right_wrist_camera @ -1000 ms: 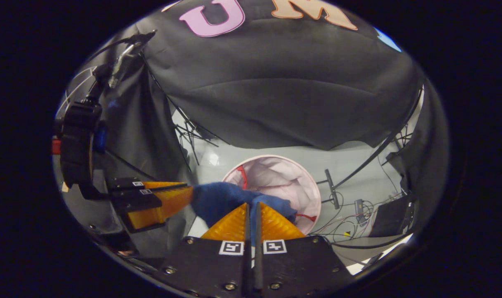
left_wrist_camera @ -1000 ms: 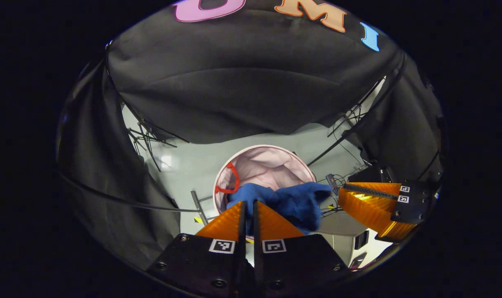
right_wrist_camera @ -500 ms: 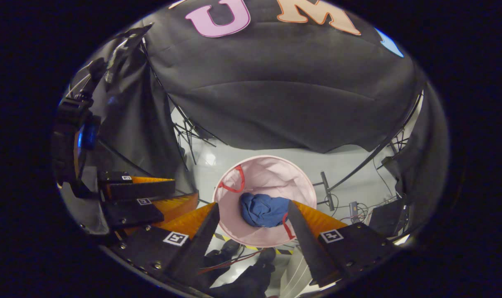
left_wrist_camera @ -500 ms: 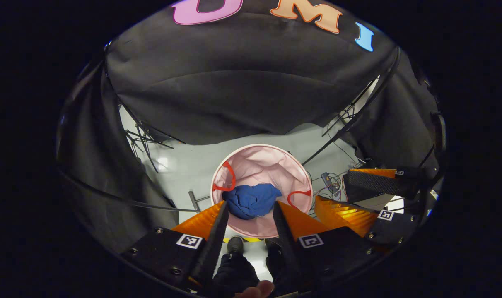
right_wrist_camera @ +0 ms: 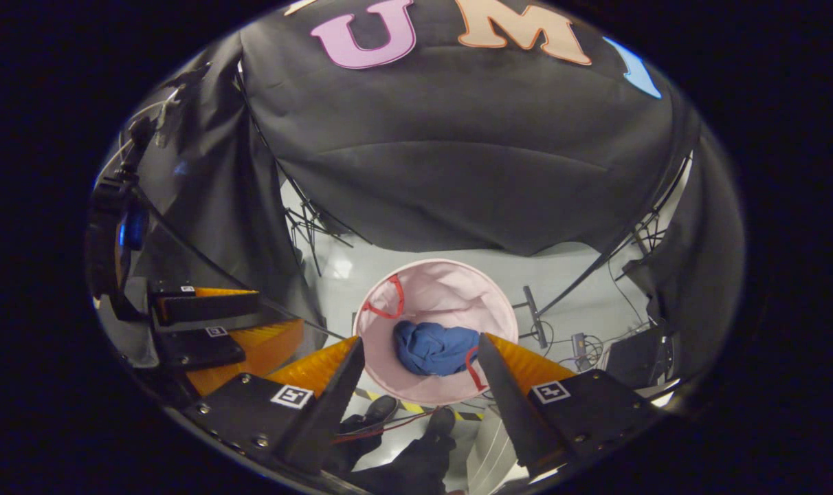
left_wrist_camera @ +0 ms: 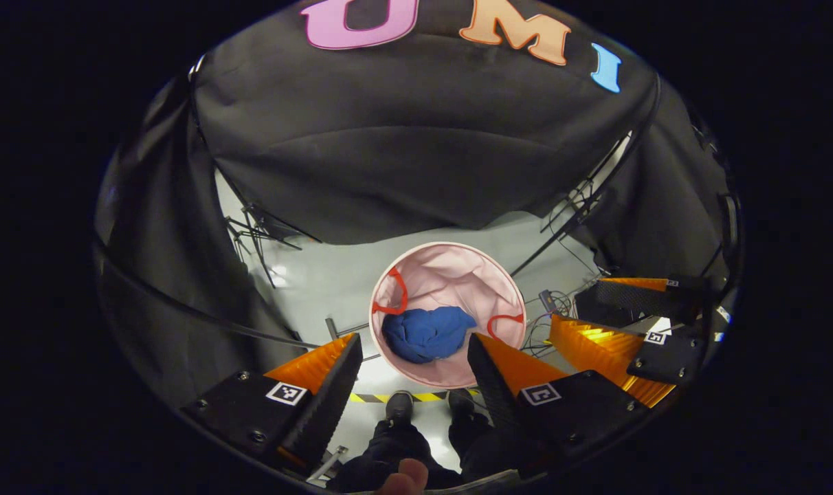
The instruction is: Grasp the clothes on the hanger with both hands and then place them into the laundry hamper below.
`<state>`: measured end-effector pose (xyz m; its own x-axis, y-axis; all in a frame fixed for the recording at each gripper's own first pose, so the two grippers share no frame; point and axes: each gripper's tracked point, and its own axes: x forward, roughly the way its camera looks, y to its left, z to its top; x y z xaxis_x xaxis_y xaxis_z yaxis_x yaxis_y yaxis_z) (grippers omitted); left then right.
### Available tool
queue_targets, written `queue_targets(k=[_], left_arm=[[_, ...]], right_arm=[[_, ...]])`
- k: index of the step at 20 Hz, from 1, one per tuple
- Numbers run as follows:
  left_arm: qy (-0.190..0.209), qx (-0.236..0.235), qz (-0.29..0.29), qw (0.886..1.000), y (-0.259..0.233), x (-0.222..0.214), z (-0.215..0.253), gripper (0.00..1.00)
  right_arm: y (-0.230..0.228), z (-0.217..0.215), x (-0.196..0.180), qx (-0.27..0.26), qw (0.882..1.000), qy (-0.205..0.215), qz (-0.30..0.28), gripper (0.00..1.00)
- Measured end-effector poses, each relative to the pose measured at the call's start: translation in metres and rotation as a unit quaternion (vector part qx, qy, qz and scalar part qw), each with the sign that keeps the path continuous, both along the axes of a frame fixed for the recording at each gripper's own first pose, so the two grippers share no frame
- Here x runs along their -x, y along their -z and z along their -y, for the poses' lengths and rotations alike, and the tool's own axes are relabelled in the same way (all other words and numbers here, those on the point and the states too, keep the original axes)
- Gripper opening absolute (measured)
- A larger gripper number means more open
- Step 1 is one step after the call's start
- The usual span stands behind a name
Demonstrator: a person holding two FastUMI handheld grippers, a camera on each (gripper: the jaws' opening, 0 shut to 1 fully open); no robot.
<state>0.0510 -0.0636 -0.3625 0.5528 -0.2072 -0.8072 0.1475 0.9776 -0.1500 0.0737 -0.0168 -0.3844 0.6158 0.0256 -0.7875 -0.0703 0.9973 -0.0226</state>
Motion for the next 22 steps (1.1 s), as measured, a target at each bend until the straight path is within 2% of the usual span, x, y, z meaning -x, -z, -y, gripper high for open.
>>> queue_targets(k=[11,15,18,19,20,22], left_arm=[[-0.050,0.009,0.089,0.995,-0.076,-0.001,-0.033,0.98],[-0.070,0.013,0.160,0.984,-0.135,-0.005,-0.041,0.97],[-0.067,0.013,0.206,0.976,-0.172,0.001,-0.041,0.97],[-0.064,0.006,0.222,0.973,-0.179,0.002,-0.044,0.97],[-0.060,0.000,0.241,0.969,-0.186,-0.001,-0.045,0.97],[-0.052,-0.007,0.263,0.963,-0.196,-0.001,-0.046,0.96]], right_arm=[[-0.090,-0.013,-0.015,-0.011,0.995,0.011,0.103,0.99],[-0.136,-0.018,-0.019,-0.019,0.987,0.015,0.157,1.00],[-0.173,-0.023,-0.013,-0.027,0.980,0.018,0.197,0.99],[-0.182,-0.022,-0.006,-0.023,0.978,0.018,0.204,0.94],[-0.193,-0.022,-0.002,-0.022,0.977,0.020,0.213,0.99],[-0.213,-0.022,0.004,-0.022,0.971,0.030,0.235,1.00]])
